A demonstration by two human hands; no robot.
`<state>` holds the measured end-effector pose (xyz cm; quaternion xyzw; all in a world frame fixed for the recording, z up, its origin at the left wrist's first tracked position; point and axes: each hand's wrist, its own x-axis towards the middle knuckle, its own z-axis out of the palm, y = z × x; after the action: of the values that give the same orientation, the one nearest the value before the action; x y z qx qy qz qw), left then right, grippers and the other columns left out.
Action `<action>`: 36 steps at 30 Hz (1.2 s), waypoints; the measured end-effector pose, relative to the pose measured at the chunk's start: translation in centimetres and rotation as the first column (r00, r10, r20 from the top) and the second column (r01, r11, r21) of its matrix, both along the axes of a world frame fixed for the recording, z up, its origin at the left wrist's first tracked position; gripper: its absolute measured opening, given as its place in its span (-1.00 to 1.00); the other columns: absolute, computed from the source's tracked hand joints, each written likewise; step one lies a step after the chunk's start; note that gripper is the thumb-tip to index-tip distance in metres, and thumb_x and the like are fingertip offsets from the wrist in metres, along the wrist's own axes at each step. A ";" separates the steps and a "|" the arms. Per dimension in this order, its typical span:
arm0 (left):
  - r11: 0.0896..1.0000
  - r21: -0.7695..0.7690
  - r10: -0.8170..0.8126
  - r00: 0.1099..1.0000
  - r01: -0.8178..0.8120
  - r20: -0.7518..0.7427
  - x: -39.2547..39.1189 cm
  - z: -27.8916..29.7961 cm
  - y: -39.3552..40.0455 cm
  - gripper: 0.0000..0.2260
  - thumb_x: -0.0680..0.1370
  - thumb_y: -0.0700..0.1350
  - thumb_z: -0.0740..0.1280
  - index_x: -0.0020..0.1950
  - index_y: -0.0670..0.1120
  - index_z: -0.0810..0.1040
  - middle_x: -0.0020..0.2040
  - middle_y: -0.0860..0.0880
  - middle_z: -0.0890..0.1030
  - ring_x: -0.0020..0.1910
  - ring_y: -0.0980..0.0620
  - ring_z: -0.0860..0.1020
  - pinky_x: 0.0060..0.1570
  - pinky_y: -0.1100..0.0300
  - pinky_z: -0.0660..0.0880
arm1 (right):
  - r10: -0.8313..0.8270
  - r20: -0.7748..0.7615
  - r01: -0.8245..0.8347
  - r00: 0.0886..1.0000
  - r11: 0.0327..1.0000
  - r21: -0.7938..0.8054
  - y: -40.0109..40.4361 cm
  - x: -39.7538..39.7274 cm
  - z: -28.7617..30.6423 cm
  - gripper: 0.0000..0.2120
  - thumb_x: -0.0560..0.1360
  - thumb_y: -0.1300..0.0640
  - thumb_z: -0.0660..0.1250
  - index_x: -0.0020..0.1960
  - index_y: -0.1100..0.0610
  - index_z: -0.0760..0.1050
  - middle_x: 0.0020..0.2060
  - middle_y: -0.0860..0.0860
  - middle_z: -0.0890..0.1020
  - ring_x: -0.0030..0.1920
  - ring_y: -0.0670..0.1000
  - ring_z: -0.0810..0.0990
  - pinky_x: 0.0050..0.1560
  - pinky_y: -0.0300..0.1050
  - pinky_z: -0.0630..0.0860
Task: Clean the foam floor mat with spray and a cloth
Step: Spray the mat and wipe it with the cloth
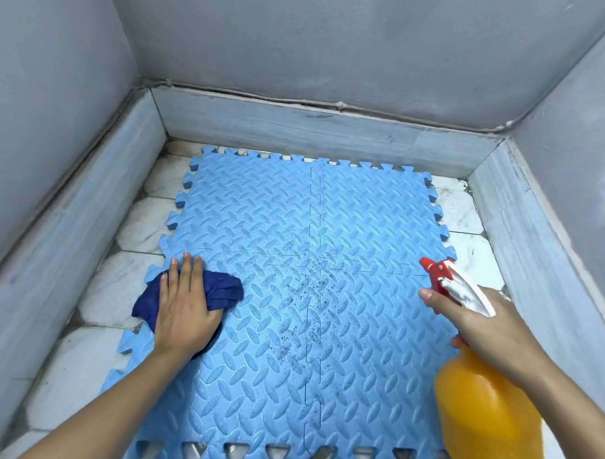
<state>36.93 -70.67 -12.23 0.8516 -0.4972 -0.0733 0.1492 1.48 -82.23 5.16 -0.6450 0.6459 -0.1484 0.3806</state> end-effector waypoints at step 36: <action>0.962 0.193 -0.188 0.981 0.195 -0.057 -4.9 0.3 -4.5 -0.42 0.62 0.15 -0.02 0.57 0.01 -0.14 0.57 -0.09 -0.20 0.54 -0.13 -0.22 0.45 -0.14 -0.25 | -0.137 -0.025 0.138 0.990 0.988 0.075 6.4 -7.0 -0.1 -0.74 0.42 -0.09 0.46 -0.24 0.11 0.60 -0.38 0.05 0.65 -0.35 0.02 0.60 -0.37 -0.06 0.55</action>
<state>32.02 -75.16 -11.89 0.8085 -0.5645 -0.1526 0.0656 -5.49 -75.79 5.03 -0.5852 0.6978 -0.1433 0.3875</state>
